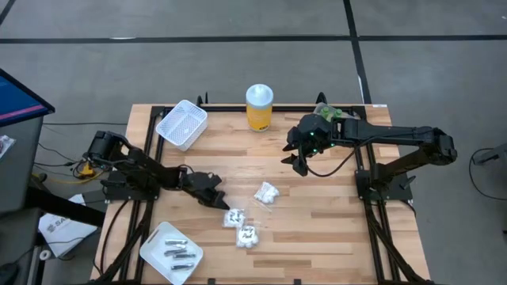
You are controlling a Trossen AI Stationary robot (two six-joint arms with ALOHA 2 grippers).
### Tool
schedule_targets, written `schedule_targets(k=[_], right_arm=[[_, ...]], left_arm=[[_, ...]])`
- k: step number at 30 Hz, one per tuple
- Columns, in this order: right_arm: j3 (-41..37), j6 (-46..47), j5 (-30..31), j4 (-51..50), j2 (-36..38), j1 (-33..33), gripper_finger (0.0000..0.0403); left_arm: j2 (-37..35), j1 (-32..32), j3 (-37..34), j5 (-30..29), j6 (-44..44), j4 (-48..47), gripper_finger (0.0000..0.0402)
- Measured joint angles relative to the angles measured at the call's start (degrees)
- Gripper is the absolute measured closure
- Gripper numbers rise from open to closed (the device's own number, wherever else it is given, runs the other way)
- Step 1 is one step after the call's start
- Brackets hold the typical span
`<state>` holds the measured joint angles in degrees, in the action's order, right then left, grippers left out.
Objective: Pick & Place Travel size toiletries
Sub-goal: Put the white cotton pack into the white basket
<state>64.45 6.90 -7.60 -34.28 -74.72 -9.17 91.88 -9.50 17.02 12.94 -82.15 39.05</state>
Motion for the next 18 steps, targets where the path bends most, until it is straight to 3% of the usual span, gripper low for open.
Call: schedule_targets(k=[3,11,18], right_arm=[[0.0,0.0,0.0,0.0,0.0,0.0,0.0182],[0.0,0.2,0.0,0.0,0.0,0.0,0.0182],[0.0,0.2,0.0,0.2,0.0,0.0,0.0182]], left_arm=[[0.0,-0.2,0.0,0.1,0.4,0.0,0.0391],[-0.6,-0.2,-0.2,-0.1,0.8,0.4,0.0398],[-8.6,1.0,-0.4,-4.3,1.6,-0.9,0.04]])
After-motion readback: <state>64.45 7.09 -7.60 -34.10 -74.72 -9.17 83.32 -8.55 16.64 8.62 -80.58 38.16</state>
